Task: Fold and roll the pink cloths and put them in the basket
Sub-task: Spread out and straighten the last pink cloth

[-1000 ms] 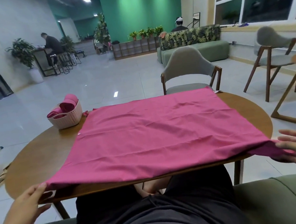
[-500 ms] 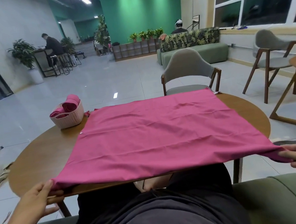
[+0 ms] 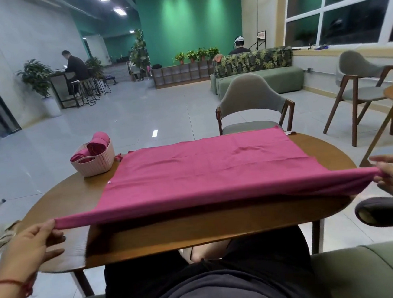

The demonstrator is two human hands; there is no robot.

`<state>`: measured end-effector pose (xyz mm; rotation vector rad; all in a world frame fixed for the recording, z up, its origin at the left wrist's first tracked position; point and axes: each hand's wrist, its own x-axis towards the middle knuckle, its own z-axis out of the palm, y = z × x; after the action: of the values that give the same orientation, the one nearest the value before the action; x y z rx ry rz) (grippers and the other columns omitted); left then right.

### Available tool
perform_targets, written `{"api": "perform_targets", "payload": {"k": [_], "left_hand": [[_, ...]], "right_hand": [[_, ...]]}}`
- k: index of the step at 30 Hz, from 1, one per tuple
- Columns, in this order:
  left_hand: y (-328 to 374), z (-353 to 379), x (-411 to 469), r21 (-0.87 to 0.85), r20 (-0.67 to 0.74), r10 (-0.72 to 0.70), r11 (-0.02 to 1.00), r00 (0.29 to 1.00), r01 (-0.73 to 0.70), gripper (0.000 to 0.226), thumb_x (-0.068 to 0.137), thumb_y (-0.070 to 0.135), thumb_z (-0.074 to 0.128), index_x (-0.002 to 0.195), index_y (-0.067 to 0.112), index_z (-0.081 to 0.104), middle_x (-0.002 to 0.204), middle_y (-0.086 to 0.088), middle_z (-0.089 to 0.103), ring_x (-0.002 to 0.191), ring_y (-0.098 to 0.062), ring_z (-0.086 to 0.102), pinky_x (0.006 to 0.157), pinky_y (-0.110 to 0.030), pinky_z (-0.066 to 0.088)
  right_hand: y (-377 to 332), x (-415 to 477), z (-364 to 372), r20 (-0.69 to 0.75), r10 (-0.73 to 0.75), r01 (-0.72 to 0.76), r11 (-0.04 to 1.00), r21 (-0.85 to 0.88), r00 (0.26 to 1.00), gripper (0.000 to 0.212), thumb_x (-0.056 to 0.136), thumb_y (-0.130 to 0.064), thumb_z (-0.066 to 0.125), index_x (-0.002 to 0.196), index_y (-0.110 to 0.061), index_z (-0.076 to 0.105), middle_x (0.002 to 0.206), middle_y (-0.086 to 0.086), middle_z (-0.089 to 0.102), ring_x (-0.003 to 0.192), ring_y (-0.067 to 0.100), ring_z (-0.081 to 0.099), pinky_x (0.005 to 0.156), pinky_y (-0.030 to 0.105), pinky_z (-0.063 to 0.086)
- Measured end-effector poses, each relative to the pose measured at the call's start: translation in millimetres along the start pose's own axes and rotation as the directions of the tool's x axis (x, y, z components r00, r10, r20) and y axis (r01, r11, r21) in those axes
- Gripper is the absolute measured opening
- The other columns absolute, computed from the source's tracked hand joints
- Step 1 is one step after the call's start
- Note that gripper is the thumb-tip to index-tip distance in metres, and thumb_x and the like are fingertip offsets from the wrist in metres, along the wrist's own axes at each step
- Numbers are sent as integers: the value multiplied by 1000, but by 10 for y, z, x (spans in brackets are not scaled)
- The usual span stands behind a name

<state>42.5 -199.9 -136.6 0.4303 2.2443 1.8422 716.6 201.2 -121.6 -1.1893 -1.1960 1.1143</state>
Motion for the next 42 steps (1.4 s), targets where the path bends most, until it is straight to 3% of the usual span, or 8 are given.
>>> {"api": "perform_targets", "payload": {"k": [9,13,20,25,28,32,35,42], "left_hand": [[629,-126,354,213,71,51,975,996,-65,28,110,27,50,99,4,61,68,-15,48,57,-28,54,48,-32,58],[608,-211,236,142,133,-44,990,990,25,26,106,21,61,98,-3,62,79,-23,70,63,-27,74,51,-31,62],[518,-71,344,-62,98,-35,997,995,41,21,102,9,64,115,-7,64,102,-27,71,68,-18,77,59,-28,64],[592,76,518,-235,152,-54,968,987,89,33,100,4,63,130,-11,62,122,-24,68,97,-23,71,101,-40,52],[558,96,598,-135,258,-108,980,960,147,34,98,-5,60,131,-9,62,124,-22,69,105,-24,68,105,-40,50],[402,117,683,119,170,-98,990,981,78,22,97,1,68,118,-5,70,110,-23,73,99,-29,69,69,-29,65],[307,179,717,299,155,-55,954,986,6,19,99,21,71,106,4,76,108,-17,71,107,-30,62,83,-40,55],[119,257,814,390,102,-131,917,986,81,35,99,47,65,106,15,75,108,-7,74,106,-30,67,87,-44,53]], "right_hand": [[-227,650,137,-25,-112,104,970,-219,993,22,110,-13,50,108,-18,71,86,26,63,41,16,57,36,18,47],[-176,955,-42,98,27,-13,991,-133,995,38,85,-59,80,101,-26,72,95,24,63,43,15,64,40,20,52],[-713,344,553,201,53,-59,998,22,978,25,96,4,65,108,-18,71,85,1,80,74,6,78,68,24,61],[-783,548,710,254,29,-39,999,33,967,51,66,-4,87,114,-10,72,91,4,79,90,13,77,69,21,64],[-757,683,801,229,-36,52,997,-63,973,36,91,3,75,126,-3,69,109,15,73,101,22,69,78,27,65],[-588,867,914,252,-7,64,974,-219,968,19,92,-3,78,110,-6,73,106,20,75,100,32,71,79,34,64],[-435,981,1018,242,-37,115,941,-318,969,14,91,-2,80,103,-7,74,101,21,75,89,29,70,72,31,64],[-2,1171,1013,171,48,34,895,-445,984,17,84,-10,90,97,-13,79,103,14,77,110,34,69,101,47,54]]}}
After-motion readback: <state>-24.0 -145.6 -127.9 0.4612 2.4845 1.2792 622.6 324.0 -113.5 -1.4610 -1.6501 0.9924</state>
